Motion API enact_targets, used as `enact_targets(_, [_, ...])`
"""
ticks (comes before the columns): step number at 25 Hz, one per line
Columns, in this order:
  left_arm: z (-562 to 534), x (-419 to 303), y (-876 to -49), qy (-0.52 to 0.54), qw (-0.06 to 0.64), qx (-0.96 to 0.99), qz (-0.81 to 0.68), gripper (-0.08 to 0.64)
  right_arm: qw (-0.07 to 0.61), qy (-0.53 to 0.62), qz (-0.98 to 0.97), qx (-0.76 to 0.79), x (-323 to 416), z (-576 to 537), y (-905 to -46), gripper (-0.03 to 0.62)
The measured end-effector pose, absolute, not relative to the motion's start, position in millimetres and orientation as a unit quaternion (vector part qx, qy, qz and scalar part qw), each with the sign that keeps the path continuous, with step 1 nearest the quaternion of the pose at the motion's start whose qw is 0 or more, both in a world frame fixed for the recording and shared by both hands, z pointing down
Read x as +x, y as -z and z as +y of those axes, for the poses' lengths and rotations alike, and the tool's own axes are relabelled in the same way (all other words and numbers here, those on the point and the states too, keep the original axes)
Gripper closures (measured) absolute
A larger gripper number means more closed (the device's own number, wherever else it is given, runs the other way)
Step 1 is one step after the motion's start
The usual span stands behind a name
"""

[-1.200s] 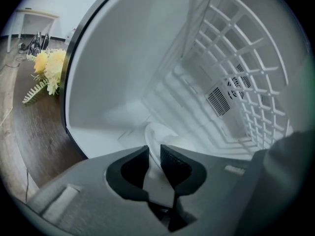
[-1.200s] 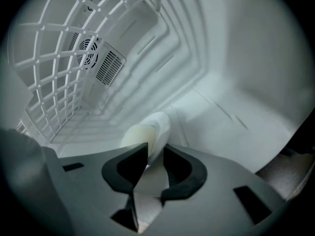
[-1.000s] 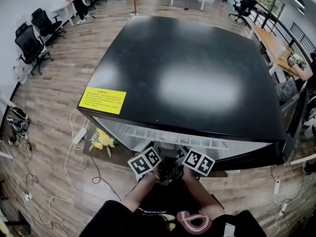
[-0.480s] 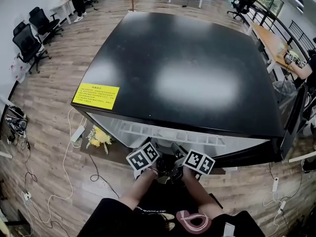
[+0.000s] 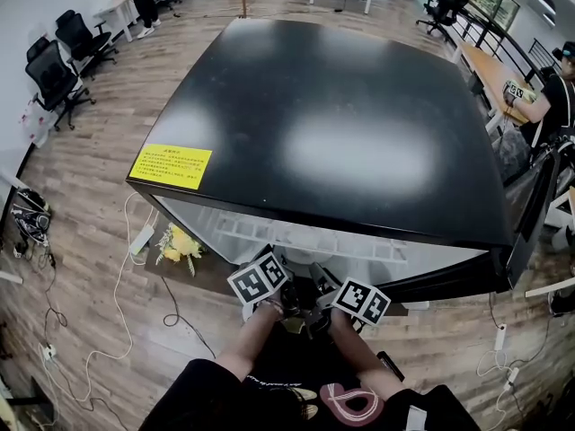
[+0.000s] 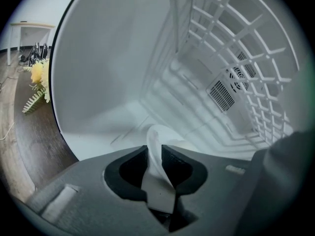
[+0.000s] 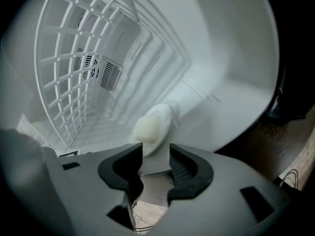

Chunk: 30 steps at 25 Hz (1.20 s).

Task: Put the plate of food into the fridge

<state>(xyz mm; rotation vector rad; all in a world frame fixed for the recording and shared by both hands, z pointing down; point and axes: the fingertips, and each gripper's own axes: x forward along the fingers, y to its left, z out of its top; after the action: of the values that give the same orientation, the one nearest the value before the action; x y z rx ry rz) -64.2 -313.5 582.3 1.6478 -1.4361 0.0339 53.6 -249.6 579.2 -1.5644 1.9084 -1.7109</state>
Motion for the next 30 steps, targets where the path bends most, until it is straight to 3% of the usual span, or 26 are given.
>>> enact_targets(4, [-313,-58,-576,-0.008,0.447,0.684,-0.577,0.386,0.082,0.546,0.642,-0.532,60,-250,-571,0.433])
enact_targets(8, [-311,-60,-574,0.006,0.453,0.685,-0.571,0.371,0.084,0.539,0.649,-0.530,61,-247,-569,0.432])
enact_targets(12, [-304,-58,-564,0.044,0.466,0.688,-0.555,0.364,0.075,0.511,0.679,-0.522,60,-243,-560,0.389])
enact_targets(20, [-268,-44,-545,-0.015,0.371,0.762,-0.531,0.364,0.027,0.450,0.728,-0.517,62,-229,-548,0.364])
enact_targets(30, [-217,-39,-529,-0.039,0.305,0.783,-0.541,0.364,-0.037,0.360,0.778,-0.513,89,-206,-535,0.347])
